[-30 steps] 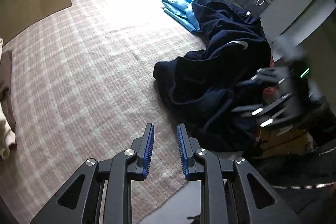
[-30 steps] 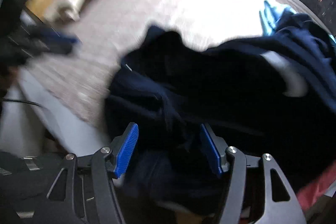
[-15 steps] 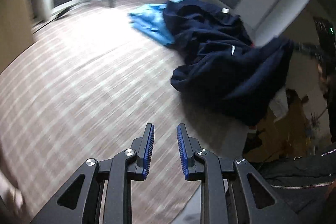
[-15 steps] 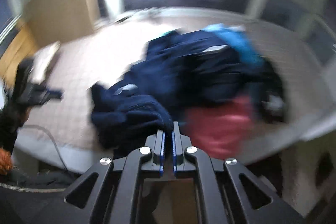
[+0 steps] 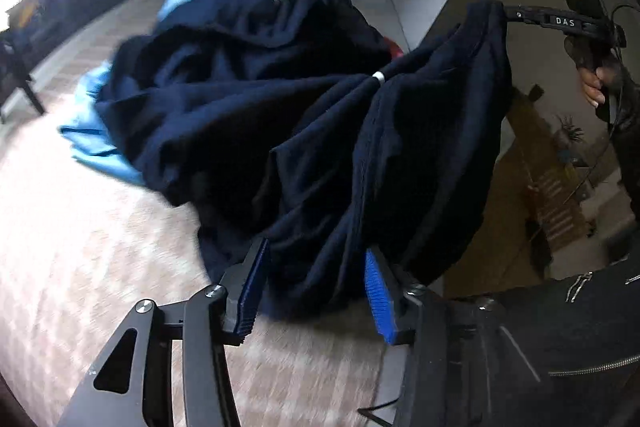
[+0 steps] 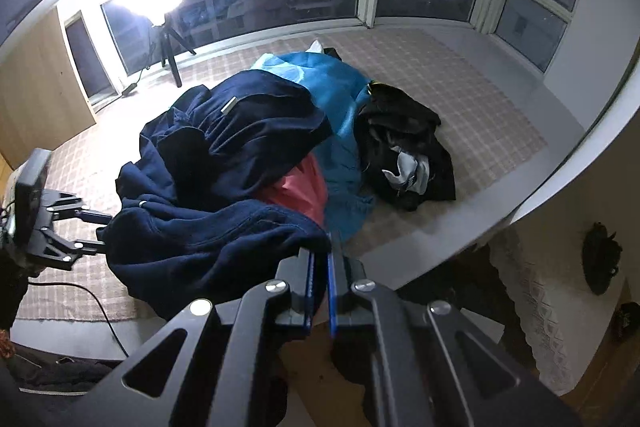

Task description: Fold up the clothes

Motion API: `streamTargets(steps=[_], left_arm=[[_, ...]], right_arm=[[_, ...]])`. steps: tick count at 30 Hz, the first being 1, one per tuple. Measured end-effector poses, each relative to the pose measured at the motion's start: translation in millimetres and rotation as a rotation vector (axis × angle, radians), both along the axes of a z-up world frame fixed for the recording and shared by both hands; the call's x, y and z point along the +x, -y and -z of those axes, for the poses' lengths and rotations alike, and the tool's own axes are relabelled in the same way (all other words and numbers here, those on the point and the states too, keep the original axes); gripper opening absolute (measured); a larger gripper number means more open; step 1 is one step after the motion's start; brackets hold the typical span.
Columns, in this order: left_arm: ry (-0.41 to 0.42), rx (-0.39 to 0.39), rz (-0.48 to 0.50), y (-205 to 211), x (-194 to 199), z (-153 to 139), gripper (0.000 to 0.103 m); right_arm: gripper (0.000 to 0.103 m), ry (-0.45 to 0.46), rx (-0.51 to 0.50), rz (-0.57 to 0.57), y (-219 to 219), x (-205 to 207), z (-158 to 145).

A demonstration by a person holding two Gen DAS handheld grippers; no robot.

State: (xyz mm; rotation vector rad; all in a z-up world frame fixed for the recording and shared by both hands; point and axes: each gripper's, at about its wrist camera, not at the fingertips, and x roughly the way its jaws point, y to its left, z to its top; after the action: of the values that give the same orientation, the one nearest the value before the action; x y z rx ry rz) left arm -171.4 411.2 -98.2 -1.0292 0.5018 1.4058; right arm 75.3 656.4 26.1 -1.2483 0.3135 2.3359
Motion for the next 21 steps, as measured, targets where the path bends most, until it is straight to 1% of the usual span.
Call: streamTargets(steps=[1,2,3,5,8,9,10,12,15,16,18,19,20,21], left_arm=[[0.016,-0.007,-0.003,-5,-2,3,0.020],[0.028,-0.013,-0.008,-8,-3,6,0.006],[0.030,-0.010,-0.020,-8,-4,4,0.007],[0.033,0.026,-0.058,0,-10,-9,0.006],[0.019,0.093,-0.145,24,-24,-42,0.005],[0.003,0.116,-0.182,35,-30,-56,0.005],[-0.025,0.148,-0.230,50,-39,-76,0.004],[-0.080,0.217,-0.318,80,-54,-119,0.004],[-0.178,0.328,-0.441,135,-69,-197,0.004],[-0.226,0.365,-0.468,155,-66,-228,0.004],[-0.334,0.421,-0.502,184,-53,-279,0.004],[-0.367,0.435,-0.503,192,-46,-295,0.004],[-0.414,0.449,-0.509,201,-38,-314,0.004],[-0.457,0.449,-0.522,206,-33,-326,0.004]], right_arm=[[0.005,0.001,-0.006,-0.004,-3,-2,1],[0.005,-0.001,-0.015,-0.008,-6,-4,2],[0.005,-0.005,-0.022,-0.013,-7,-6,4],[0.005,-0.012,-0.028,-0.024,-9,-12,6],[0.005,-0.082,-0.053,-0.057,-9,-26,-8],[0.005,-0.103,-0.061,-0.073,-9,-30,-13],[0.005,-0.128,-0.056,-0.094,-6,-37,-23],[0.005,-0.178,-0.016,-0.149,6,-52,-51],[0.005,-0.288,0.048,-0.245,27,-68,-108],[0.005,-0.331,0.059,-0.278,34,-71,-129],[0.005,-0.407,0.107,-0.337,51,-71,-171],[0.005,-0.444,0.134,-0.366,60,-70,-192],[0.005,-0.470,0.161,-0.388,68,-69,-208],[0.005,-0.490,0.189,-0.406,75,-68,-222]])
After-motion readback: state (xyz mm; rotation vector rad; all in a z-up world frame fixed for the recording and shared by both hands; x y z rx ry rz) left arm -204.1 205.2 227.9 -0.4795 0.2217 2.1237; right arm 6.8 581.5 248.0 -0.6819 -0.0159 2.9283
